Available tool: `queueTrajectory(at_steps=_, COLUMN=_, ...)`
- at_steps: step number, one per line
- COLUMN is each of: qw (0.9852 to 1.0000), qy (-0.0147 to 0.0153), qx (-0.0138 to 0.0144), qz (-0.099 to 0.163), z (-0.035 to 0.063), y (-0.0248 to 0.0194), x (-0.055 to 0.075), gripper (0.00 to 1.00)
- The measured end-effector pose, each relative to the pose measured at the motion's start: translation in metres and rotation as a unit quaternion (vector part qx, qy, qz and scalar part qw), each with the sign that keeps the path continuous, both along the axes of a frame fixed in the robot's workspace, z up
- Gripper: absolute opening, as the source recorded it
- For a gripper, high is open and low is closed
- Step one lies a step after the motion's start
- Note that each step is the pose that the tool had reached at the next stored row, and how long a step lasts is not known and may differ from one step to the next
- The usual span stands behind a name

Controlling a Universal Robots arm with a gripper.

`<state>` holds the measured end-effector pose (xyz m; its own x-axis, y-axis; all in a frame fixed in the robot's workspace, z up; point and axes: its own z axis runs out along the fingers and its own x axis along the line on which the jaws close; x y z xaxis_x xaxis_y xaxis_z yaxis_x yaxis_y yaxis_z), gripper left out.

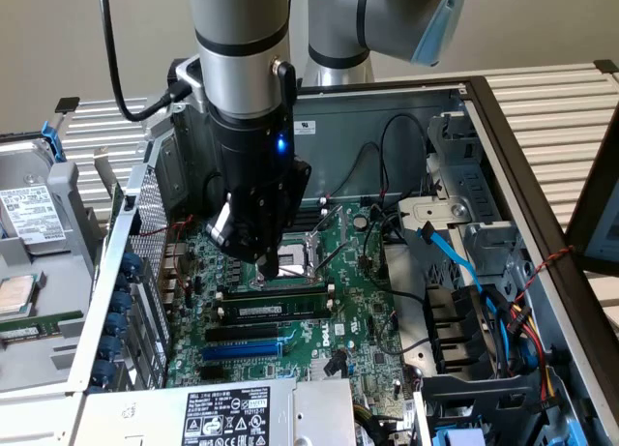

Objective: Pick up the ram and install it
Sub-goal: 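Press down the ram until it locks into place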

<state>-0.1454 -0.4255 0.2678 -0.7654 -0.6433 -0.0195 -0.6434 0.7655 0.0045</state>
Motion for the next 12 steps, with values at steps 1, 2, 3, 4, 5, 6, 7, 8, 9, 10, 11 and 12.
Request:
queueTrajectory(at_steps=1, qw=1.0, qy=0.0, qx=0.0, qz=-0.009, z=-0.0002, y=0.0, x=0.0, gripper=0.1)
queueTrajectory(at_steps=2, qw=0.9998, qy=0.0, qx=0.0, qz=-0.018, z=-0.0003, y=0.0, x=0.0, gripper=0.1)
queueTrajectory(at_steps=3, qw=0.9996, qy=0.0, qx=0.0, qz=-0.027, z=-0.0004, y=0.0, x=0.0, gripper=0.1)
queueTrajectory(at_steps=4, qw=0.9994, qy=0.0, qx=0.0, qz=-0.036, z=-0.0006, y=0.0, x=0.0, gripper=0.1)
queueTrajectory(at_steps=5, qw=0.999, qy=0.0, qx=0.0, qz=-0.045, z=-0.0008, y=0.0, x=0.0, gripper=0.1)
queueTrajectory(at_steps=6, qw=0.9985, qy=0.0, qx=0.0, qz=-0.054, z=-0.0009, y=0.0, x=0.0, gripper=0.1)
queueTrajectory(at_steps=7, qw=0.998, qy=0.0, qx=0.0, qz=-0.063, z=-0.001, y=0.0, x=0.0, gripper=0.1)
queueTrajectory(at_steps=8, qw=0.9974, qy=0.0, qx=0.0, qz=-0.072, z=-0.0012, y=0.0, x=0.0, gripper=0.1)
queueTrajectory(at_steps=9, qw=0.9967, qy=0.0, qx=0.0, qz=-0.081, z=-0.0013, y=0.0, x=0.0, gripper=0.1)
queueTrajectory(at_steps=10, qw=0.9959, qy=0.0, qx=0.0, qz=-0.09, z=-0.0015, y=0.0, x=0.0, gripper=0.1)
queueTrajectory(at_steps=11, qw=0.995, qy=0.0, qx=0.0, qz=-0.1, z=-0.0016, y=0.0, x=0.0, gripper=0.1)
queueTrajectory(at_steps=12, qw=0.9941, qy=0.0, qx=0.0, qz=-0.109, z=-0.0018, y=0.0, x=0.0, gripper=0.1)
